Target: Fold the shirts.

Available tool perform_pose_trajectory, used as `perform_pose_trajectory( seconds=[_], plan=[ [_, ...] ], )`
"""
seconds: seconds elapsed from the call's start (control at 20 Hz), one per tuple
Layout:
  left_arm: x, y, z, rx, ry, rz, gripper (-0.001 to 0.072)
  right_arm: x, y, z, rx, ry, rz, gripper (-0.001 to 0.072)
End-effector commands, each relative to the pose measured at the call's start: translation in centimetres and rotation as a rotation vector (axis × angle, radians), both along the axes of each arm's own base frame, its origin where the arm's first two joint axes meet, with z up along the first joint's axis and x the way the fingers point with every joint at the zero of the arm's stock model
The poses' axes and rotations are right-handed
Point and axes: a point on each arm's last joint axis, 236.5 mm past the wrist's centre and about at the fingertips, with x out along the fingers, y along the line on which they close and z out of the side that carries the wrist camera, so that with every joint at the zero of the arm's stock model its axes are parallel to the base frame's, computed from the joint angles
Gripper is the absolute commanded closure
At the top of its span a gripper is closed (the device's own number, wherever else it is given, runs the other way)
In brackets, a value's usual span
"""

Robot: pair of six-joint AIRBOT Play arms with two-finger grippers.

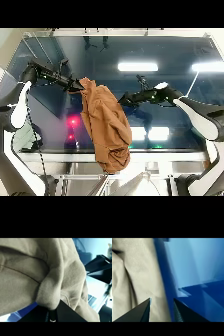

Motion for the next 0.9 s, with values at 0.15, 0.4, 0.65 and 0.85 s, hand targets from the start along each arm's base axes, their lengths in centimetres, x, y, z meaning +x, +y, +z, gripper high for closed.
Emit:
perform_pose_trajectory(
  seconds=[0.15,0.4,0.65,0.85],
  plan=[
    [-2.1,-0.7,1.0,-0.035,0.044,-0.078,0.0680,-1.0,4.6,1.9,0.047,-0.021,0.118,0.0695],
    [-2.7,-0.6,9.8,-0.096,-0.093,-0.090,0.0681,3.1,0.3,16.6,0.116,-0.332,0.085,0.0698],
    [-5.3,2.2,26.6,-0.020,-0.497,-0.082,0.0682,1.1,-13.7,40.0,0.039,-0.860,-0.200,0.0696],
    [-9.9,1.4,40.1,0.035,-0.895,-0.026,0.0681,-9.2,-15.9,51.5,-0.109,-1.227,-0.263,0.0696]
  ],
)
